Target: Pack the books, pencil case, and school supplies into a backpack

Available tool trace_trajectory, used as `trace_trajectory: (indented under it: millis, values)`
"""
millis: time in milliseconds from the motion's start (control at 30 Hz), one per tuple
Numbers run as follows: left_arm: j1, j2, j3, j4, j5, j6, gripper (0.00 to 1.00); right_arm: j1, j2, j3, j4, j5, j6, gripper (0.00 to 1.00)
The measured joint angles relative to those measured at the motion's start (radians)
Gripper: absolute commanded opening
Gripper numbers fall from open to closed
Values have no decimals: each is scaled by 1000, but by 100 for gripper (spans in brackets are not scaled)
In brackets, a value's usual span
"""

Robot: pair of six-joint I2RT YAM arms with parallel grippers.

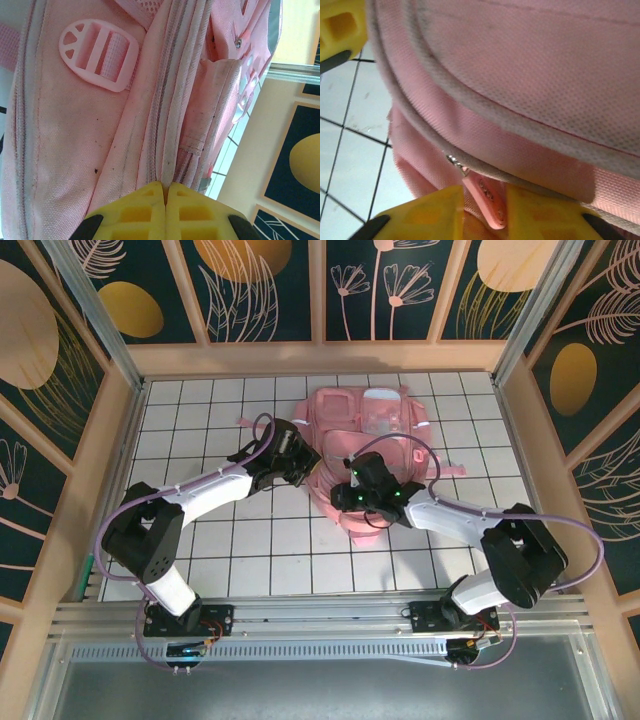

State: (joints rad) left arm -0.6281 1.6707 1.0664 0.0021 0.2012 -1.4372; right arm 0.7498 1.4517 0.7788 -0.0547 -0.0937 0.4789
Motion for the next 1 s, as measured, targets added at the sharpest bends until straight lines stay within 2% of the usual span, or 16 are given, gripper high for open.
trace_trajectory:
  millis: [100, 200, 500, 800, 1000]
  values:
    - [0, 0, -1, 2, 0, -5, 0, 25, 20, 11, 0, 61, 8, 6]
    - [0, 0, -2, 6, 0, -5, 0, 35, 31, 21, -1, 88, 20, 0]
    - [32, -4, -43, 51, 22, -4, 0, 24, -41, 21, -56, 84, 29, 0]
    - [79, -6, -38, 46, 116, 51, 0, -154, -127, -4, -101, -45, 5, 0]
    - [173, -6, -17, 19, 97, 106, 0, -327, -115, -23, -187, 6, -22, 0]
